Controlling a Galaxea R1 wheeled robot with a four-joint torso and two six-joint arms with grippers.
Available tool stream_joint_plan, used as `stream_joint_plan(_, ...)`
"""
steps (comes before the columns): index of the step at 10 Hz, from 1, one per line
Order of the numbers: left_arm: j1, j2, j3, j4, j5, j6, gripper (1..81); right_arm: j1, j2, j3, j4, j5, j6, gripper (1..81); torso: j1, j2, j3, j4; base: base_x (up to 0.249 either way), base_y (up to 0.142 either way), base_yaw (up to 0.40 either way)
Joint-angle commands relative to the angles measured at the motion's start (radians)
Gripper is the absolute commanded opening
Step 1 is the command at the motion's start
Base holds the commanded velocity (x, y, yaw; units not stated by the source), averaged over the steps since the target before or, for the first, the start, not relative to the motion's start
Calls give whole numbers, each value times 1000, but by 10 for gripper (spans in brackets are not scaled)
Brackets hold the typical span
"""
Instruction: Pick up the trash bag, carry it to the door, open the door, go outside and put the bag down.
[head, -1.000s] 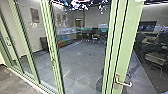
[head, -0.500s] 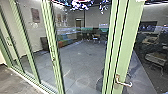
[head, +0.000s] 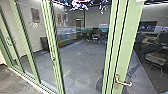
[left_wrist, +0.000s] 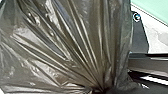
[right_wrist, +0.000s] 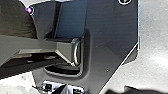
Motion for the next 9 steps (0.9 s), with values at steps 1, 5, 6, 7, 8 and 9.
stream_joint_plan(1,-46,-18,18,-6,136,-1,10,16,-49,81,0,-45,-1,811,0,0,0,0,0,0,0)
stream_joint_plan(5,-46,-72,108,-13,144,-1,10,4,-303,525,-8,-43,-1,811,0,0,0,0,0,0,0)
stream_joint_plan(6,-46,-72,108,-13,144,-1,10,5,-348,596,-8,-42,-1,811,0,0,0,0,0,0,0)
stream_joint_plan(7,-46,-73,108,-19,144,-1,10,5,-396,659,-6,-40,-1,811,0,0,0,0,0,0,0)
stream_joint_plan(8,-44,-72,107,-19,146,-1,10,5,-431,700,-6,-40,-1,811,0,0,0,0,0,0,0)
stream_joint_plan(9,-44,-70,104,-19,146,-1,10,7,-463,743,-6,-42,-1,811,0,0,0,0,0,0,0)
